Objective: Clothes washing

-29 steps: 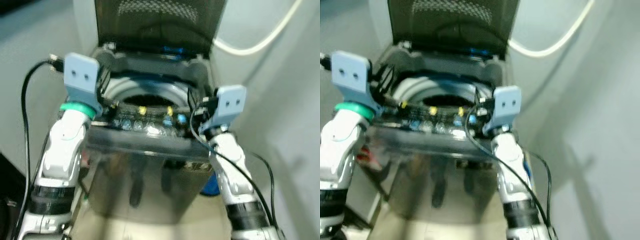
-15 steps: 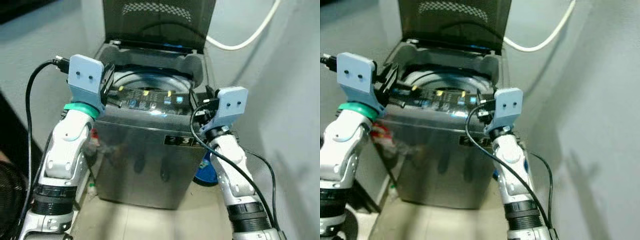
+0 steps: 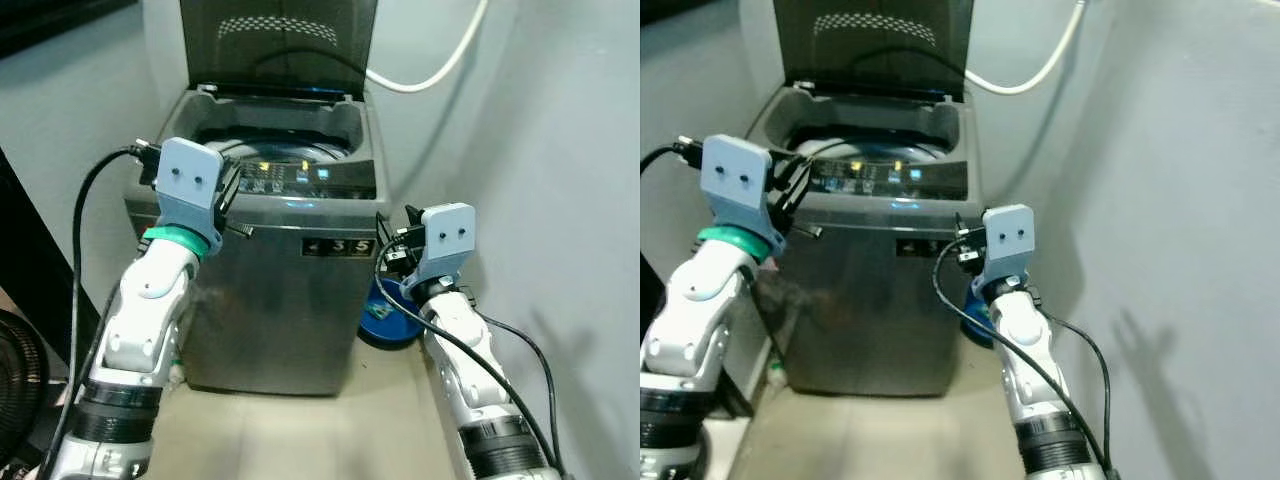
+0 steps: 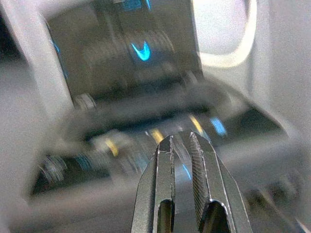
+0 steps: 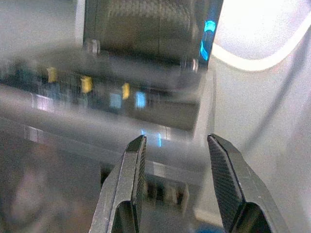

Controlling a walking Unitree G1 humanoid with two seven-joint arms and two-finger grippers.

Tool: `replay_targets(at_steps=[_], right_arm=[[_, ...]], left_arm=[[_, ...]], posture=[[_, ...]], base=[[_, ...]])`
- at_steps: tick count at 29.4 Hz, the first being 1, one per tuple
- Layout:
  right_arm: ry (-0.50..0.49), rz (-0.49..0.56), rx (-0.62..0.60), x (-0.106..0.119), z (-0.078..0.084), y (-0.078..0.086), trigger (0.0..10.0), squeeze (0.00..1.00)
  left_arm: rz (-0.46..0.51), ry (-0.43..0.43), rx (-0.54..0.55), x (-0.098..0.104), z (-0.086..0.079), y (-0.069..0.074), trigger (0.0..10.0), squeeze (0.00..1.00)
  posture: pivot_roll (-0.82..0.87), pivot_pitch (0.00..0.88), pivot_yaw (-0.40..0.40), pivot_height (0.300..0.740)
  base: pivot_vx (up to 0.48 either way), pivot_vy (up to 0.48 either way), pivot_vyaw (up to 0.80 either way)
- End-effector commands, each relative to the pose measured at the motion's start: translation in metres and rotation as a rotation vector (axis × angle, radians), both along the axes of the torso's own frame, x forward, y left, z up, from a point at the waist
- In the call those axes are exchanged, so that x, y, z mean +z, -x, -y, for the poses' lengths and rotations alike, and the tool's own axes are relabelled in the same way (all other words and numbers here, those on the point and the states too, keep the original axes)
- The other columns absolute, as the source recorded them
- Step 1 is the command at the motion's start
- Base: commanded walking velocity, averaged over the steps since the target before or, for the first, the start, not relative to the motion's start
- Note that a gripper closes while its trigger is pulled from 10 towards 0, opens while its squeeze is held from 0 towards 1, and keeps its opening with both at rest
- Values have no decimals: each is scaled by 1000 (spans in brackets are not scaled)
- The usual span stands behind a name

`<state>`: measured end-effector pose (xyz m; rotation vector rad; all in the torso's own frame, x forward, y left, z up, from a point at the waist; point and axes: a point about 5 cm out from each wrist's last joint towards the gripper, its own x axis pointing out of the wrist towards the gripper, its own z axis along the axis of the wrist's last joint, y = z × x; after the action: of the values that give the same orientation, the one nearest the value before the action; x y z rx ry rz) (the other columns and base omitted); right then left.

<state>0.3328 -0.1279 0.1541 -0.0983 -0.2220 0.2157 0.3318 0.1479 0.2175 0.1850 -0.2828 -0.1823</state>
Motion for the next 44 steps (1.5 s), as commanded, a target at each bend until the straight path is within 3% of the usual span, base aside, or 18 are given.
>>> replay_targets(at_steps=[1,3,6,10,12,13,14,15,16,18,21,23,28,31,34,44], right_arm=[[31,-71,13,-20,2,4,10000,0],[47,-115,24,-32,4,6,10000,0],[104,-257,27,-74,12,20,10000,0],[128,-301,19,-88,14,25,10000,0],[177,-402,-23,-116,22,38,10000,0],[182,-474,-81,-133,30,46,10000,0],[182,-474,-81,-133,30,46,10000,0],[187,-537,-142,-147,38,55,10000,0],[187,-537,-142,-147,38,55,10000,0],[171,-627,-240,-166,50,68,10000,0],[182,-683,-279,-179,53,81,10000,0],[204,-719,-281,-188,51,91,10000,0],[198,-754,-275,-197,46,101,10000,0],[141,-808,-335,-204,48,107,10000,0],[98,-835,-389,-206,53,108,10000,0],[118,-775,-378,-196,58,94,10000,0]], left_arm=[[-61,-9,-9,-15,4,-1,10000,0],[-94,-10,-11,-26,6,1,10000,0],[-215,-22,-17,-64,11,7,10000,0],[-262,-30,-28,-79,13,11,10000,0],[-349,-72,-33,-108,14,20,10000,0],[-409,-112,-29,-130,11,27,10000,0],[-409,-112,-29,-130,11,27,10000,0],[-461,-141,-16,-149,7,34,10000,0],[-461,-141,-16,-149,7,34,10000,0],[-553,-195,14,-178,-4,47,10000,0],[-629,-237,43,-201,-15,59,10000,0],[-696,-215,75,-216,-23,70,10000,0],[-764,-145,113,-230,-24,84,10000,0],[-830,-163,109,-249,-23,101,10000,0],[-859,-180,122,-256,-26,106,10000,0],[-852,-183,151,-258,-33,102,10000,0]], posture=[[99,0,5,740],[96,0,5,740],[96,0,5,740],[95,0,2,740],[96,0,1,740],[96,0,1,740],[96,0,1,740],[93,0,0,740],[93,0,0,740],[93,0,0,740],[93,0,0,740],[85,0,-2,740],[80,0,0,740],[74,0,3,740],[76,0,3,740],[68,0,2,740]], base=[[0,0,0],[0,0,0],[0,0,0],[0,0,0],[0,0,0],[0,0,0],[0,0,0],[0,0,0],[0,0,0],[0,0,0],[0,0,0],[0,0,0],[0,0,0],[0,0,0],[0,0,0],[0,0,0]])
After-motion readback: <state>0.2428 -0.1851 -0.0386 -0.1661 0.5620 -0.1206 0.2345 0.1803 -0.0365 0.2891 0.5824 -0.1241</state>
